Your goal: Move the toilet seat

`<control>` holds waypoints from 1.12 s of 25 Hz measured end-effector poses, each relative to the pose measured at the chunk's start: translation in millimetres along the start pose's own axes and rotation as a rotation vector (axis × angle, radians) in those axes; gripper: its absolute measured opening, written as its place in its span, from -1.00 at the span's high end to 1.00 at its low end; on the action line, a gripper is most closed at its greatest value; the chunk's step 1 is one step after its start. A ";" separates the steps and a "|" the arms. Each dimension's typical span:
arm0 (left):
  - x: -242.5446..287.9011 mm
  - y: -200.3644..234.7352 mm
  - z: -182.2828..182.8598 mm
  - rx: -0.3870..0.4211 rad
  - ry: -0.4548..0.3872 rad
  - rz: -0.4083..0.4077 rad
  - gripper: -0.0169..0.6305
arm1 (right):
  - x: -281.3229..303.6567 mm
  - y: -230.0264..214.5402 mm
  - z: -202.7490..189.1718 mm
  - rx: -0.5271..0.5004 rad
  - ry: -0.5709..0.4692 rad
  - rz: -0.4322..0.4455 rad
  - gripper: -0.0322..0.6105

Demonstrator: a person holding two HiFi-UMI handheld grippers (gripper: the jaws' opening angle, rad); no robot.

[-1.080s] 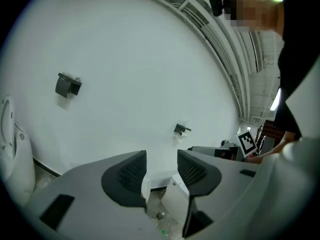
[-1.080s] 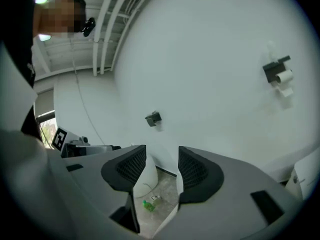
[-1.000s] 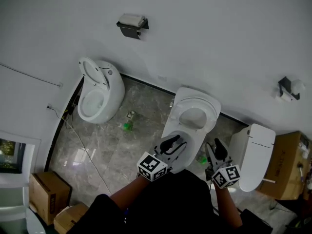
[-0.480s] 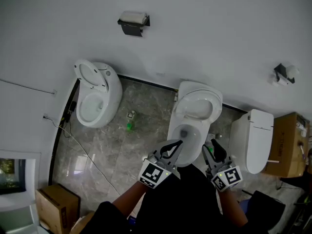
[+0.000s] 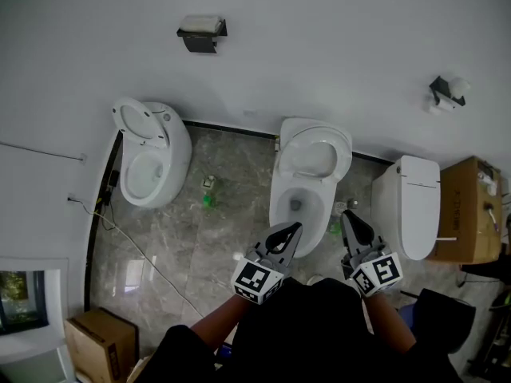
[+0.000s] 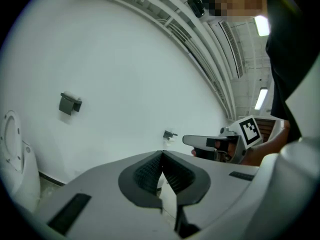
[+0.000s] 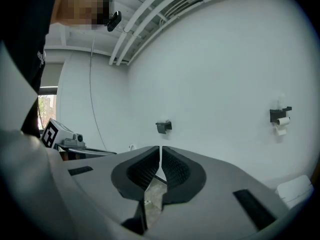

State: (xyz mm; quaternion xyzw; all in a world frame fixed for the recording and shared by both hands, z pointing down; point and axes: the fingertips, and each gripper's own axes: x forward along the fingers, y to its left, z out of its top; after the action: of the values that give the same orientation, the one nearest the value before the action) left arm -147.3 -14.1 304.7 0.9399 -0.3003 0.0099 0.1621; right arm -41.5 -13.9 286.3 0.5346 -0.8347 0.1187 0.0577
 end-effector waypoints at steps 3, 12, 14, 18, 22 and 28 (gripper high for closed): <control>-0.6 -12.1 2.8 0.020 -0.015 0.118 0.91 | -22.3 -5.1 5.4 -0.007 -0.029 0.011 0.78; 26.5 -127.8 -3.4 0.193 0.006 0.197 0.91 | -124.5 -55.5 3.2 -0.049 -0.071 0.015 0.80; 29.3 -152.3 -10.9 0.169 0.001 0.199 0.91 | -144.3 -56.0 -2.7 -0.065 -0.067 0.016 0.80; 27.9 -192.1 -18.5 0.171 -0.022 0.245 0.91 | -179.2 -57.3 -11.3 -0.089 -0.066 0.021 0.80; 19.6 -223.6 -26.9 0.207 -0.030 0.275 0.91 | -209.2 -70.9 -13.3 -0.066 -0.084 0.001 0.80; 10.1 -243.8 -39.7 0.197 -0.029 0.298 0.91 | -239.4 -68.9 -27.7 -0.087 -0.079 -0.006 0.80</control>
State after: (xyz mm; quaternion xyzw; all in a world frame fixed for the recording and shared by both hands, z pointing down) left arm 2.4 179.6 270.7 0.8964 -0.4361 0.0495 0.0616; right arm 121.1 176.2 269.0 0.5384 -0.8391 0.0611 0.0482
